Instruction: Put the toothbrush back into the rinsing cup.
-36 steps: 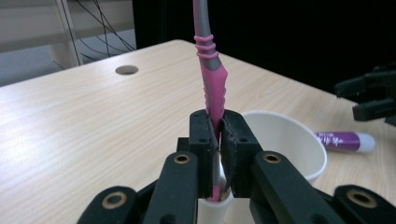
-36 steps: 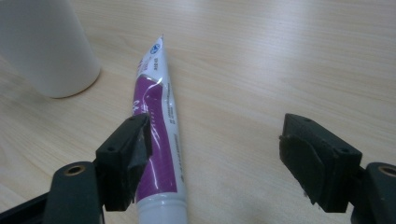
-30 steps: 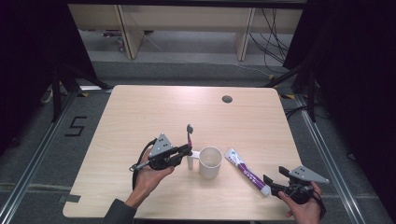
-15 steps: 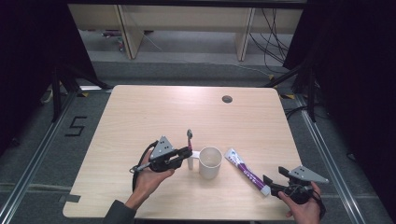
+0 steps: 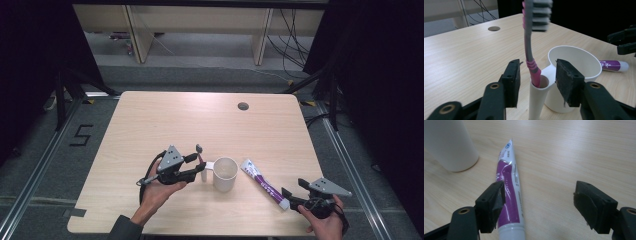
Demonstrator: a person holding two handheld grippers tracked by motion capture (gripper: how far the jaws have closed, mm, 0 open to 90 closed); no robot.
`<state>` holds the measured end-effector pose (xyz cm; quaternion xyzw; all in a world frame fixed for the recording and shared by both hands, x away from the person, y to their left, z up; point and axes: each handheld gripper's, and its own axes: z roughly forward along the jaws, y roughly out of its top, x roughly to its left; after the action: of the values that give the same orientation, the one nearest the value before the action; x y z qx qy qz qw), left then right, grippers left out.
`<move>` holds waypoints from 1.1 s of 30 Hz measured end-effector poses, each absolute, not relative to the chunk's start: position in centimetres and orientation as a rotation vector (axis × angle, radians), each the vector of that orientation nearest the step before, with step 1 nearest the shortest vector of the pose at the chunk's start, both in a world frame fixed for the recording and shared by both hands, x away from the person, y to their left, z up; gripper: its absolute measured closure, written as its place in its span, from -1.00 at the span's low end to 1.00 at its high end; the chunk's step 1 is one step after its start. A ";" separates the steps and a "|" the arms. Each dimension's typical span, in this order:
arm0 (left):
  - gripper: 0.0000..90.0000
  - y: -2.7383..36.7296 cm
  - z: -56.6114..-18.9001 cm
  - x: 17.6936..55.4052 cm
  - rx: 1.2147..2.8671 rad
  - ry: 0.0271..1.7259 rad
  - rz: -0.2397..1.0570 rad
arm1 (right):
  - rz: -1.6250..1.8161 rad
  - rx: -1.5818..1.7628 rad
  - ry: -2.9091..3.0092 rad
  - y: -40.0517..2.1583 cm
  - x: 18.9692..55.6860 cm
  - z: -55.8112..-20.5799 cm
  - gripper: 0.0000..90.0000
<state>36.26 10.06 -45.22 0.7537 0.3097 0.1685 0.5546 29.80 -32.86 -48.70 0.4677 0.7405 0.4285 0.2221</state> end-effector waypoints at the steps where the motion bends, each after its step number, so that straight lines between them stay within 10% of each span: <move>1: 0.10 10.1 -45.2 36.3 1.781 0.732 0.398 | 1.184 1.292 2.046 -32.9 29.8 -48.7 -0.41; 33: -0.34 14.5 -45.6 33.5 1.855 0.816 0.394 | 1.173 1.288 2.048 -32.9 29.8 -48.7 -0.41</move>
<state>33.54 14.50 -45.65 0.7712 0.3393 0.1638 0.5131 29.82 -32.88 -48.74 0.4669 0.7422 0.4251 0.2247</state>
